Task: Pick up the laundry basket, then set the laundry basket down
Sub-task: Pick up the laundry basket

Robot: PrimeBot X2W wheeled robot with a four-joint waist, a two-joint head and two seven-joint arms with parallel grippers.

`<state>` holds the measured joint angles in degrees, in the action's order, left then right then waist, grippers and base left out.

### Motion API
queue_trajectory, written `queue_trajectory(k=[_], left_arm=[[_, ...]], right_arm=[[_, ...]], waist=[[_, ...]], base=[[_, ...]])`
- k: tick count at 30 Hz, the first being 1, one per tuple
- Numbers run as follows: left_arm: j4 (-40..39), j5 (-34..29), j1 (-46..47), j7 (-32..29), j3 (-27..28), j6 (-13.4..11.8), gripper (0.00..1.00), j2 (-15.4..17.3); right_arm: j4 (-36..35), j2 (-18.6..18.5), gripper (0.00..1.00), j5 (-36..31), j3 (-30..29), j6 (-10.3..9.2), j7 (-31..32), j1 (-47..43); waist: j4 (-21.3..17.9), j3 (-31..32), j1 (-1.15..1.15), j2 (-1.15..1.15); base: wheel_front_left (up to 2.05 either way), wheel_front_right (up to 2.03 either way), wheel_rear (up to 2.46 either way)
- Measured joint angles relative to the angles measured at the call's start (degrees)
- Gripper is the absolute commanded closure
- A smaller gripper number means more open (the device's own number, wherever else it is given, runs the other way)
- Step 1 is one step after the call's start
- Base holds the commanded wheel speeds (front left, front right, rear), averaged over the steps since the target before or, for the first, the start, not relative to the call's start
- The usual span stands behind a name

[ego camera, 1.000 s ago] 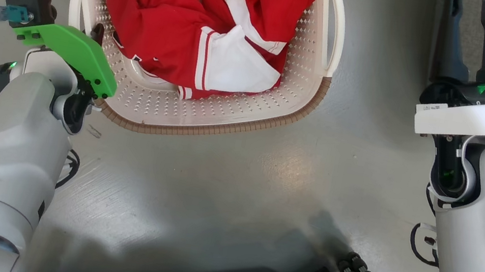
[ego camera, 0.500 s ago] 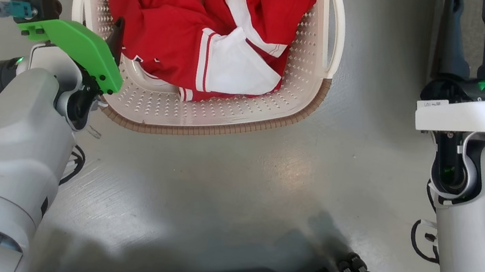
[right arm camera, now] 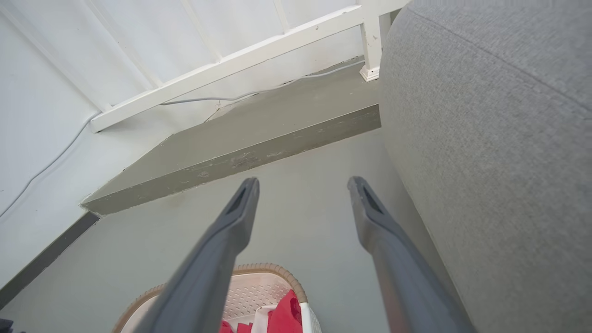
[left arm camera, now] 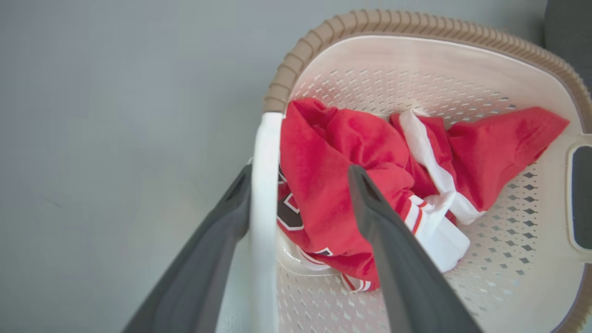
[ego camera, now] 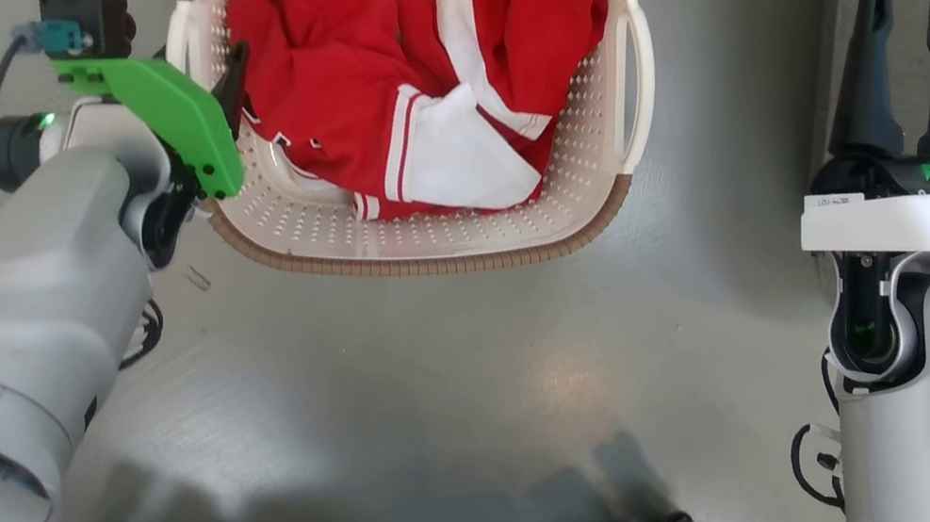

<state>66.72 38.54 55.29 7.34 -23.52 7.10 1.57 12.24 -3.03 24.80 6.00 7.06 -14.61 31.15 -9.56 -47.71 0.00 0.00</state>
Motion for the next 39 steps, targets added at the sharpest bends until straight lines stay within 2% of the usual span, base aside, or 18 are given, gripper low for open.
queue_trajectory(k=[9,20,28,39], left_arm=[[-2.11,-1.32,-5.36,6.45,-2.75,0.03,0.00,-0.01],[-10.10,-3.64,-7.70,7.40,-4.45,0.03,0.00,0.23],[-23.54,-5.64,-9.71,7.34,1.71,0.21,0.00,3.63],[-35.49,-9.06,-20.35,7.34,7.12,0.21,0.00,3.69]], right_arm=[[1.82,-0.01,0.00,-0.68,-2.11,0.00,0.00,-1.77],[1.99,0.02,0.00,-1.80,-3.75,0.00,0.00,-4.11],[1.36,0.05,0.00,-3.26,-3.71,0.00,0.00,-6.03],[0.99,0.10,0.00,-3.71,-4.80,0.00,0.00,-11.16]], waist=[[1.01,6.10,0.00,0.00],[2.58,13.77,0.00,0.00],[4.09,19.54,0.00,0.00],[6.22,27.59,0.00,0.00]], base=[[0.00,0.00,0.00],[0.00,0.00,0.00],[0.00,0.00,0.00],[0.00,0.00,0.00]])
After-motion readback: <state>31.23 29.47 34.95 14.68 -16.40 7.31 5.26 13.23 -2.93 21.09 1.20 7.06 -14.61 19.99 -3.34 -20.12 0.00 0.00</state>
